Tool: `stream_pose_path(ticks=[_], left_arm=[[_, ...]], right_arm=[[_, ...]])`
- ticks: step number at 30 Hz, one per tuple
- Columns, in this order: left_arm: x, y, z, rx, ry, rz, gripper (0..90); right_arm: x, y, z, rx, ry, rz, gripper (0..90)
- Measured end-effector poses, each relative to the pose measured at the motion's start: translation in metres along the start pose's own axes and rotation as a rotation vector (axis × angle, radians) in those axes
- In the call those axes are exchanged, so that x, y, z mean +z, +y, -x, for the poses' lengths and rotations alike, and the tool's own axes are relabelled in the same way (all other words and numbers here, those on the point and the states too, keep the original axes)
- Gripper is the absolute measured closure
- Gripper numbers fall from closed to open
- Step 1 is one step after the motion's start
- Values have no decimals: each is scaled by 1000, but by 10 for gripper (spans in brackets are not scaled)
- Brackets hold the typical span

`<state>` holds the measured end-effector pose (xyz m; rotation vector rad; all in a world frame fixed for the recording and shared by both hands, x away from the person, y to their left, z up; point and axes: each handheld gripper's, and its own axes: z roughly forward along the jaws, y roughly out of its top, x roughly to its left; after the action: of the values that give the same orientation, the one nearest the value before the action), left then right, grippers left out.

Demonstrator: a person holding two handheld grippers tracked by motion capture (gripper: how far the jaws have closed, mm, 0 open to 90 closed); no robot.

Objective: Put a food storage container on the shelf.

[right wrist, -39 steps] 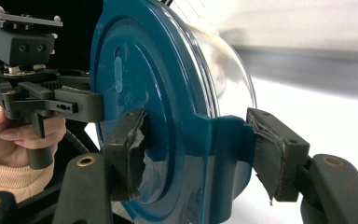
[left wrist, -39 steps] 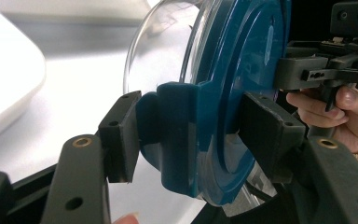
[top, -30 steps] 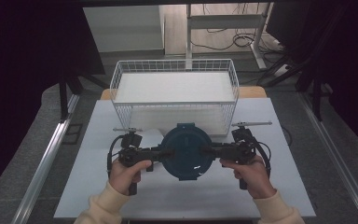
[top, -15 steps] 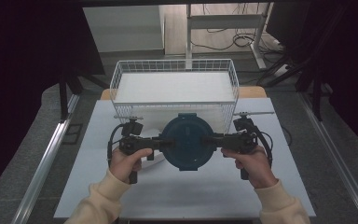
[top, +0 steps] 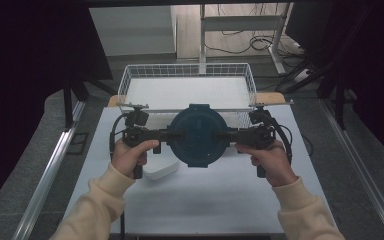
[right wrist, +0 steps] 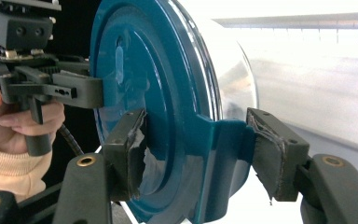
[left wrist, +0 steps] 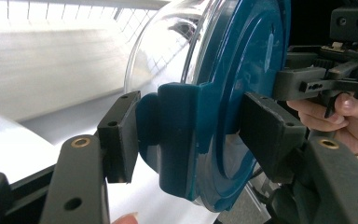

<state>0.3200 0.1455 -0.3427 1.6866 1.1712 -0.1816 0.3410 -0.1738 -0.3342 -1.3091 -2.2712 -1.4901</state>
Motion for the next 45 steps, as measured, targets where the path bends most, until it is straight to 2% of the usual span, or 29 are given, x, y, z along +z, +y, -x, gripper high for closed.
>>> stream_pose_path(ticks=[6, 9, 13, 22, 28, 33, 39, 45], left_arm=[[-5, 18, 2, 24, 9, 12, 399], [-6, 23, 0, 23, 6, 15, 399], [-9, 30, -1, 35, 21, 23, 394], [-15, 37, -3, 24, 6, 40, 395], [-17, 48, -2, 22, 0, 43, 395], [-18, 64, 5, 57, 28, 34, 395], [-12, 73, -4, 32, 8, 23, 395], [-10, 83, -10, 23, 16, 29, 395]], right_arm=[[0, 16, -1, -7, 3, 15, 402], [0, 23, -3, -14, 0, 15, 402], [4, 31, -4, -21, -3, 5, 400], [5, 43, -10, -42, -5, 10, 401], [3, 56, -12, -63, -14, 8, 401], [1, 66, -9, -48, 0, 11, 399], [2, 77, -4, -47, -11, -3, 399], [8, 89, 3, -40, -5, -21, 398]])
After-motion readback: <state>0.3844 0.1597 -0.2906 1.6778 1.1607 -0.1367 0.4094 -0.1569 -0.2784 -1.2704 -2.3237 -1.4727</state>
